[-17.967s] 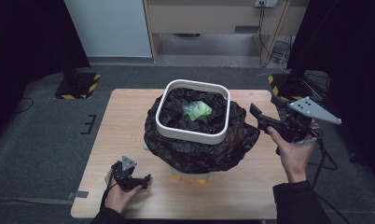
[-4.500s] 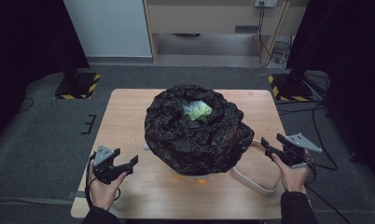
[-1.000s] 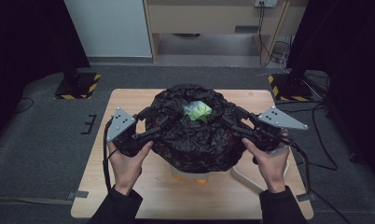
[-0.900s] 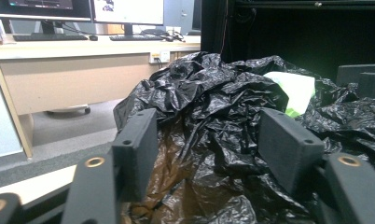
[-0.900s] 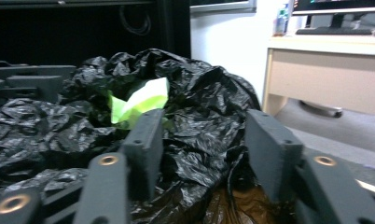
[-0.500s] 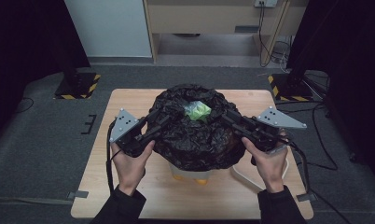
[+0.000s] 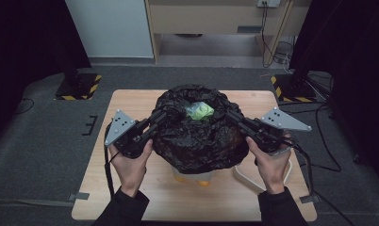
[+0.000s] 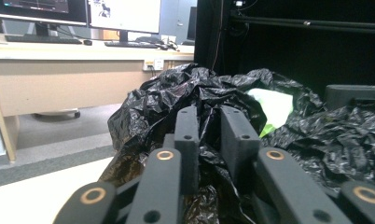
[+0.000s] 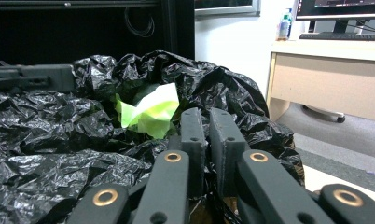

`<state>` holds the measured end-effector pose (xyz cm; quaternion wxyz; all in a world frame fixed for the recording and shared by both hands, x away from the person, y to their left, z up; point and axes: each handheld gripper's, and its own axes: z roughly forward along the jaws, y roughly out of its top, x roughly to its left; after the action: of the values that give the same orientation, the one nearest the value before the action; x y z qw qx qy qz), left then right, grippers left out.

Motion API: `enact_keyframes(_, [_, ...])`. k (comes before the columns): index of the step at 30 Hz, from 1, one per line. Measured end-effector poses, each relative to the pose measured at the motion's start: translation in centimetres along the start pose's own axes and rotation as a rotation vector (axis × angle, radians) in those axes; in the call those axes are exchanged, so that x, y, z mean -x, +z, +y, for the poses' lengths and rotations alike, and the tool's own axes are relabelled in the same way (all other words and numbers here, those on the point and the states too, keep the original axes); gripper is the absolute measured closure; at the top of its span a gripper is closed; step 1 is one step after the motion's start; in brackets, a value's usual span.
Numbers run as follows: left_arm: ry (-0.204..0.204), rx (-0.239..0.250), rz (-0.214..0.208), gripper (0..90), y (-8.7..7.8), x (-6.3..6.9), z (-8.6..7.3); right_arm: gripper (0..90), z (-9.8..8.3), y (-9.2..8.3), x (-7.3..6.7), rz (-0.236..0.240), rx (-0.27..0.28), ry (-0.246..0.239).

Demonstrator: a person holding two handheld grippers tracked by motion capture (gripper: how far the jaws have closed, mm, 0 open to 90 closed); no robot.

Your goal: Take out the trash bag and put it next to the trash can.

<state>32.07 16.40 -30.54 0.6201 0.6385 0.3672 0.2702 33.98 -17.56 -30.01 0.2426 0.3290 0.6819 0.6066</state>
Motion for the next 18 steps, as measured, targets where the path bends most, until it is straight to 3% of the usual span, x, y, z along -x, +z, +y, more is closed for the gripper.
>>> enact_keyframes(7, [0.016,0.027,-0.014,87.1,-0.3,0.2,0.2,88.5,0.9,-0.3,-0.2,0.002,0.047,-0.018])
enact_keyframes(14, [0.02,0.085,-0.045,88.5,-0.6,0.6,0.9,88.6,2.4,-0.4,-0.6,0.029,0.102,-0.039])
enact_keyframes(18, [0.022,0.12,-0.088,88.7,-0.6,1.3,1.2,88.6,3.2,-0.3,-1.1,0.058,0.127,-0.066])
